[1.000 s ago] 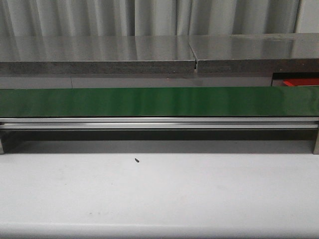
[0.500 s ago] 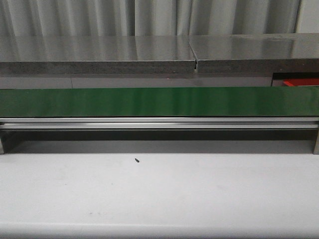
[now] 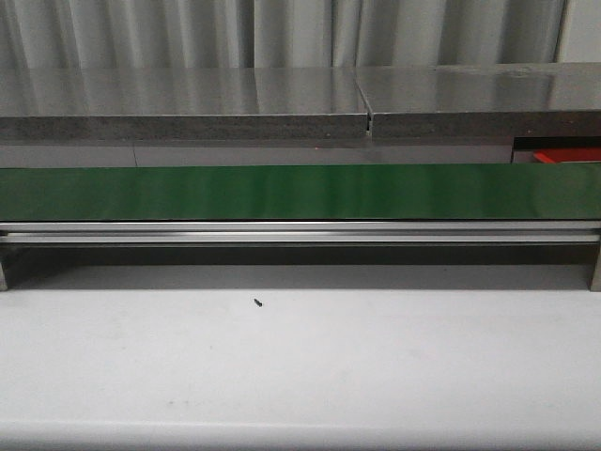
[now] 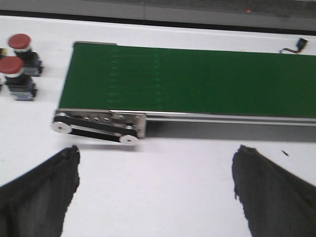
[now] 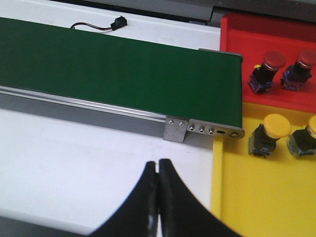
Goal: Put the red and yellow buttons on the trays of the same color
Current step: 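Move the left gripper over another red button in the cluster, then close the left gripper on the red button and lift it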
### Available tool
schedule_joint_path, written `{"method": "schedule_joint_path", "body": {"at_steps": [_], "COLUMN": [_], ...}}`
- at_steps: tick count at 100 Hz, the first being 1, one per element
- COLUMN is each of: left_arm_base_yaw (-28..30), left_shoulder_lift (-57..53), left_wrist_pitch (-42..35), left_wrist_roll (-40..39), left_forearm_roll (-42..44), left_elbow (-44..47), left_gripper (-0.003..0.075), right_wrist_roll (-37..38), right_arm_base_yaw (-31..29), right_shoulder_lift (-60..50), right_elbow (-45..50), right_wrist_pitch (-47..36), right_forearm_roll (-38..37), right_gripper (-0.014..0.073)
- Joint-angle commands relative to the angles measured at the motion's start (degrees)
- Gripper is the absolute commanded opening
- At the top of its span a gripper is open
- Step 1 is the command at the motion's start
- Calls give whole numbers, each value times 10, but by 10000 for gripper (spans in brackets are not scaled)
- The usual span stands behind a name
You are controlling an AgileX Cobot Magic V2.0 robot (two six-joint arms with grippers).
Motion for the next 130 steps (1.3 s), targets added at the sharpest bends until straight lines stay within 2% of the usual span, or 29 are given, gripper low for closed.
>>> {"method": "schedule_joint_path", "body": {"at_steps": [1,51,90,130], "left_arm_base_yaw": [21,181,212,213], "left_shoulder_lift": [63,461,673,746], "left_wrist_pitch": [-37,-13,10,5], "left_wrist_roll": [-34,-47,-47,-47], "left_forearm_roll": [32,-12,-15,-18], "left_elbow": [-62,-339,-464,-510], "left_gripper": [610,610,610,610], "right_wrist_roll": [-3,-3,-3,-3], "right_arm_base_yaw": [1,1,1,1], "right_shoulder_lift": [-1,-1,-1,-1], "right_elbow": [-15,-15,-15,-15], "right_wrist_pitch": [-32,-32,-32,-32], "right_forearm_roll": [7,7,7,7], "right_gripper": [-67,-67,-67,-67]}}
